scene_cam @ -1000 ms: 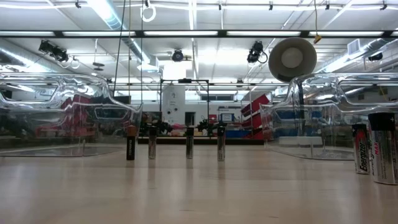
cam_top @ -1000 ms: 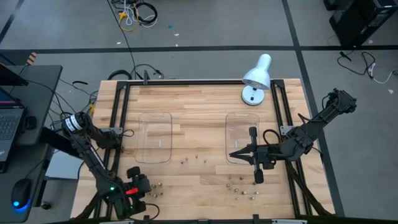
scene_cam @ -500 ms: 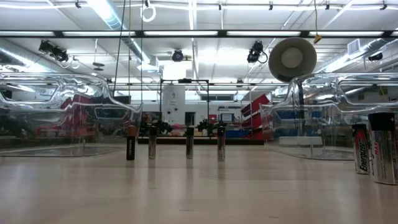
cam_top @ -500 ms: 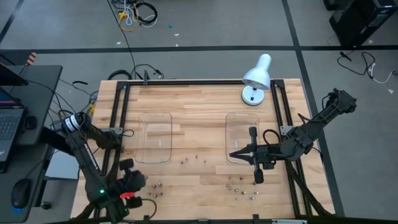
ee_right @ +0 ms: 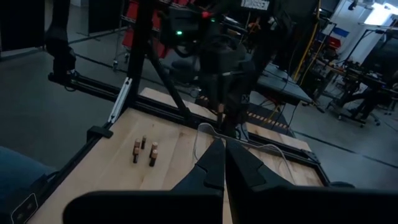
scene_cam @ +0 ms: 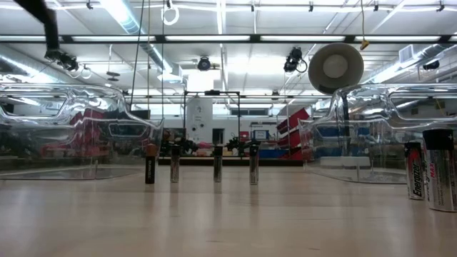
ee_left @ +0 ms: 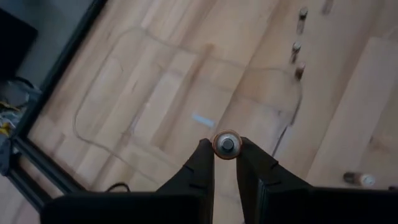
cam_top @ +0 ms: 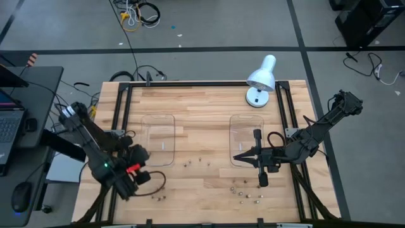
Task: Sort batteries
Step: Put the black battery into the left transparent bin
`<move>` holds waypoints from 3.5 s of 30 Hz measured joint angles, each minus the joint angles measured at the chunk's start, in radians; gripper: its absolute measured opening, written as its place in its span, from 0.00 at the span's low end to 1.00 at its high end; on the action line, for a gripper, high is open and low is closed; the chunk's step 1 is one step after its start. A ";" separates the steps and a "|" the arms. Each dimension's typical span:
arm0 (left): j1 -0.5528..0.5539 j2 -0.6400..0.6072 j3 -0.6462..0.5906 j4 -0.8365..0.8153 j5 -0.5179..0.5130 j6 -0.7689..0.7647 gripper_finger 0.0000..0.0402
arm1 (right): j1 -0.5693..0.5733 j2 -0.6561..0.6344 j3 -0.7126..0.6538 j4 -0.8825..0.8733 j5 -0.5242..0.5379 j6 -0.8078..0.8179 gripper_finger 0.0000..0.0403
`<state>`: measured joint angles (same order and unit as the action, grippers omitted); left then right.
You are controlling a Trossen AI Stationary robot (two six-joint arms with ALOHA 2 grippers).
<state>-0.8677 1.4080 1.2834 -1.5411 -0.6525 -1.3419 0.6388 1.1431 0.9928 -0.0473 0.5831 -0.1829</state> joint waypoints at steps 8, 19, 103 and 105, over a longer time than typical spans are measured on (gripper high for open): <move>0.004 -0.133 -0.216 0.174 0.042 0.001 0.10 | 0.000 0.000 0.000 -0.012 0.000 0.006 0.01; 0.004 -0.176 -0.358 0.323 0.132 -0.005 0.10 | 0.000 0.000 0.000 -0.007 0.000 0.007 0.01; -0.261 0.303 -0.203 0.705 0.130 -0.126 0.43 | -0.034 0.000 0.000 -0.037 0.000 -0.018 0.01; -0.261 0.303 -0.228 0.751 0.130 -0.125 0.43 | -0.034 0.000 0.000 -0.038 0.000 -0.018 0.01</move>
<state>-1.1282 1.7107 1.0551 -0.7899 -0.5228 -1.4672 0.6048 1.1431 0.9928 -0.0853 0.5827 -0.2012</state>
